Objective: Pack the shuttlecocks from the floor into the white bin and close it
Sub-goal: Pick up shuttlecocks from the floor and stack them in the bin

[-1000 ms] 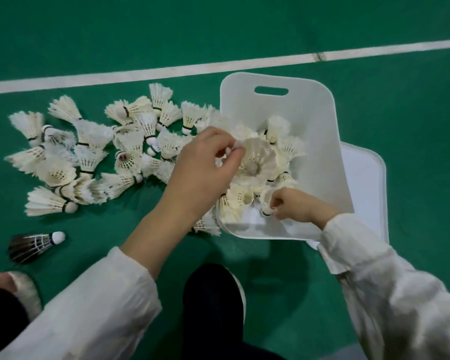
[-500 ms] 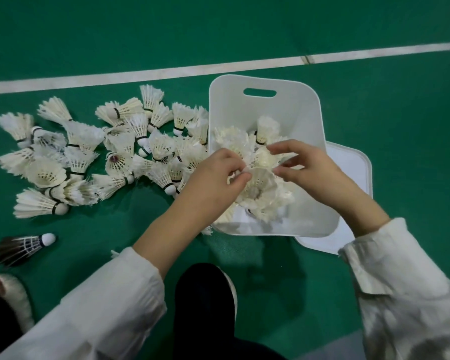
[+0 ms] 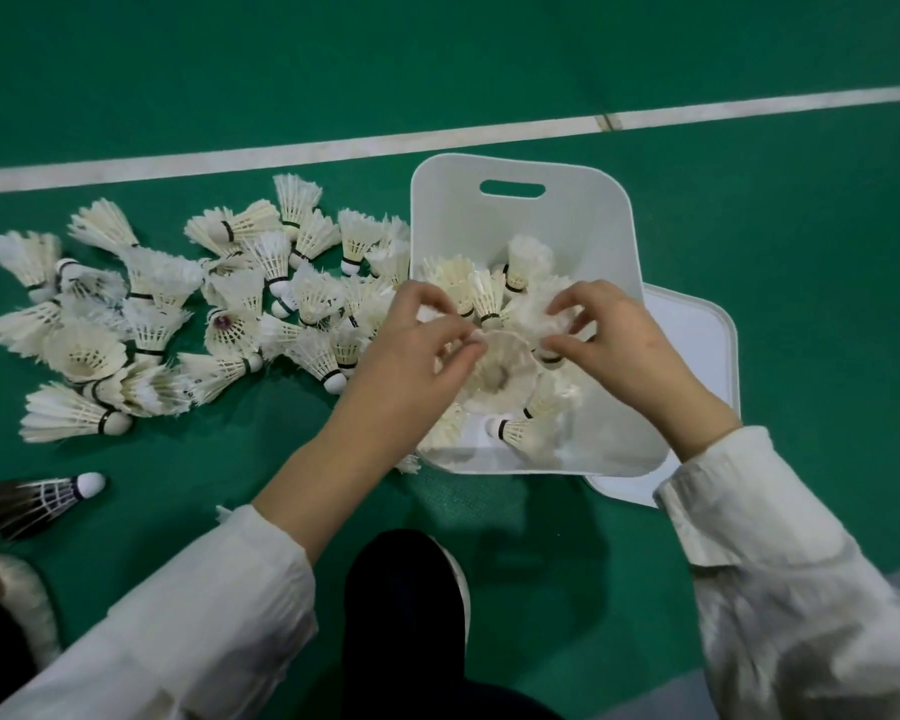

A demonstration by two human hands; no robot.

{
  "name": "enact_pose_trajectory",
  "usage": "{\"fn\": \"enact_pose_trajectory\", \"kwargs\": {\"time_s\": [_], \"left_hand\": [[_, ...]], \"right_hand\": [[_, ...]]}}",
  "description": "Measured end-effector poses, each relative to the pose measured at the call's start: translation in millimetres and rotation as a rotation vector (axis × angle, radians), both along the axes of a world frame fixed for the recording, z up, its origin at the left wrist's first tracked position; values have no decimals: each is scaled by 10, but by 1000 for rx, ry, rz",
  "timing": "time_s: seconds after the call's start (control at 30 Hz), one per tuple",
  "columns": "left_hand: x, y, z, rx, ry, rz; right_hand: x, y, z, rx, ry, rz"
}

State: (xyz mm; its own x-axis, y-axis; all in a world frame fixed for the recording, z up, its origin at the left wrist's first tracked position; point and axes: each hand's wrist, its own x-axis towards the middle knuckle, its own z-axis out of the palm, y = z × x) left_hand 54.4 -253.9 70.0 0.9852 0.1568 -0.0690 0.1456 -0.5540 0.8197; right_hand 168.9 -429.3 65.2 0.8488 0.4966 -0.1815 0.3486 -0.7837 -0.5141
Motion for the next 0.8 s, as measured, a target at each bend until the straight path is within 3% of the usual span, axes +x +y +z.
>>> {"fn": "enact_pose_trajectory", "kwargs": {"time_s": [0.1, 0.4, 0.47, 0.5, 0.6, 0.67, 0.8], "left_hand": [[-5, 59, -18, 108, 31, 15], [-3, 0, -118, 111, 55, 37], [-8, 0, -140, 112, 62, 30], [-6, -1, -143, 109, 62, 28], [0, -15, -128, 86, 53, 39], [-4, -64, -91, 38, 37, 44], [-43, -114, -18, -2, 44, -36]], "right_hand": [[48, -42, -208, -68, 36, -66], [-14, 131, -812, -585, 184, 195], [-51, 118, -645, -440, 130, 131], [-88, 109, -511, -272, 98, 36], [-269, 150, -42, 246, 305, -228], [-384, 198, 139, 216, 393, -163], [-393, 256, 26, -84, 212, -81]]}}
